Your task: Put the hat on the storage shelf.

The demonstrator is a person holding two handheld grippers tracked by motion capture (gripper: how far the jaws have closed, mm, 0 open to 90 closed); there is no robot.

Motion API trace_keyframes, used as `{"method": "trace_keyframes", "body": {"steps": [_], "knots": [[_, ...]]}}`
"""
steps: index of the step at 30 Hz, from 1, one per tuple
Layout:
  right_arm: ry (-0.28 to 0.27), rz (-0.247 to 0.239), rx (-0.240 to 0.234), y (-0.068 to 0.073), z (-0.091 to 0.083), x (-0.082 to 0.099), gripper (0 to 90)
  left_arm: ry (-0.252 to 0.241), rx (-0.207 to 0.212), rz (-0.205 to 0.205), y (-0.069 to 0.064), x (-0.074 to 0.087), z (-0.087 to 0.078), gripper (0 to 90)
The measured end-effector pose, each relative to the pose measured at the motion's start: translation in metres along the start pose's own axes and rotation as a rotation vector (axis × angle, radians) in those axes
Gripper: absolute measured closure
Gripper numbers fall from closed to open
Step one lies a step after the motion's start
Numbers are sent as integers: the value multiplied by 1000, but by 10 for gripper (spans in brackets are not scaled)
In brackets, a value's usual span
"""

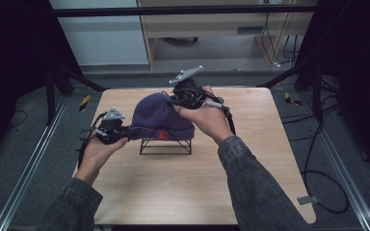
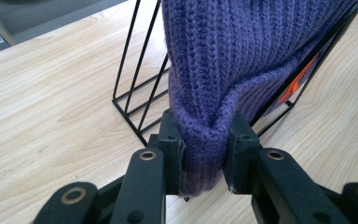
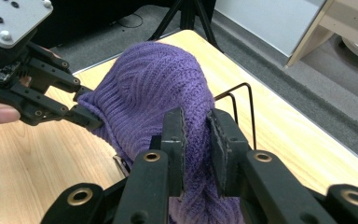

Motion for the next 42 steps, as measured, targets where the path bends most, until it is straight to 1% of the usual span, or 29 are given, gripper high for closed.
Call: {"method": "trace_keyframes", "body": {"steps": [5, 6, 7, 11, 14, 24, 28, 37, 40, 42], "knots": [[8, -4, -6, 2, 0, 2, 769, 1, 5, -1, -2, 2, 2, 712], [10, -4, -8, 2, 0, 2, 769, 6, 5, 5, -1, 3, 2, 711], [10, -7, -9, 2, 0, 3, 769, 2, 6, -4, -2, 4, 3, 710], [15, -6, -16, 4, 1, 5, 769, 9, 6, -1, -1, 6, 5, 705], [19, -9, -18, 4, 2, 7, 769, 4, 6, -8, -2, 7, 6, 705], [21, -9, -23, 6, 0, 7, 769, 9, 8, 1, -3, 8, 6, 701], [21, -4, -31, 7, 0, 10, 769, 4, 10, -6, -2, 10, 8, 696], [46, 1, -32, 8, 8, 18, 768, 26, 4, -8, 1, 17, 14, 688], [57, -2, -34, 9, 12, 20, 768, 30, 5, -22, 3, 21, 16, 688], [64, -5, -35, 10, 15, 20, 768, 39, 4, -16, 3, 23, 17, 687]]}}
Point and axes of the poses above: each handheld gripper's, and its own axes: z roughly forward along the jaws, x roughly out of its underside, y roughly to its left, the point moved 3 cm from there along z, roughly forward along the jaws
